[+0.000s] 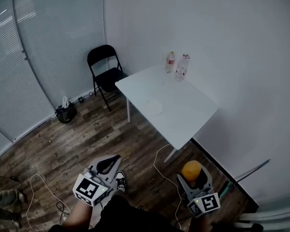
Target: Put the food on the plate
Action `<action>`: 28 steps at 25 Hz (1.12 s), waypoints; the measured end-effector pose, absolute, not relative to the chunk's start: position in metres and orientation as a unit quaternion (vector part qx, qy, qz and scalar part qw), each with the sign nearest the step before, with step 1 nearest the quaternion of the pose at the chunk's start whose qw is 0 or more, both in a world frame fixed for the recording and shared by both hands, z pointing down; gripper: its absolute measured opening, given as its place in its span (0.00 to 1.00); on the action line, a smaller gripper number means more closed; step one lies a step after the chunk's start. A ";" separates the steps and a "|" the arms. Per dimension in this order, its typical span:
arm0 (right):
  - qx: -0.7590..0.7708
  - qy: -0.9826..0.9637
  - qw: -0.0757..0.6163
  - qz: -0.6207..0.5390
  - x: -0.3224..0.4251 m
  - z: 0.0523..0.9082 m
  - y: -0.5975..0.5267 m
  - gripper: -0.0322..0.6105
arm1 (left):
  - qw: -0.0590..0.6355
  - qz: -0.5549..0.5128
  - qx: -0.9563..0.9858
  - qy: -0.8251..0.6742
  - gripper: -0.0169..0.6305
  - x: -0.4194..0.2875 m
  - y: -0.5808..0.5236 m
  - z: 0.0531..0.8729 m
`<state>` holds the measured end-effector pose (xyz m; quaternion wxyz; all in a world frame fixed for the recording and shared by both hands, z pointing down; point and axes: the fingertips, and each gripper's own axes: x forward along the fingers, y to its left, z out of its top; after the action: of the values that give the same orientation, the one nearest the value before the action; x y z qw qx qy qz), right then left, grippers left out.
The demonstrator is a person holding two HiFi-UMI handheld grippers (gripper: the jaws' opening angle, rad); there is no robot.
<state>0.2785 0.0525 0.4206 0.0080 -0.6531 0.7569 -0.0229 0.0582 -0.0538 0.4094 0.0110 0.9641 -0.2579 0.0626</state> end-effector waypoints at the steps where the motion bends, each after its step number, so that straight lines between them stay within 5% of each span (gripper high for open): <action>1: -0.656 0.754 0.007 -0.026 0.280 0.421 0.045 0.63 | 0.012 0.059 0.965 -0.254 0.06 0.062 -0.065 0.410; 12: -0.686 0.726 -0.053 -0.012 0.298 0.406 -0.103 0.63 | 0.016 0.049 0.974 -0.221 0.06 0.081 -0.220 0.414; 28: -0.678 0.733 -0.033 -0.046 0.265 0.415 -0.311 0.63 | 0.056 0.047 0.978 -0.197 0.06 0.076 -0.406 0.428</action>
<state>0.2651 -0.3114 0.4153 -0.0328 -0.6783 0.7326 -0.0465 0.0758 -0.4057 0.4284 0.0558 0.9776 -0.1973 0.0468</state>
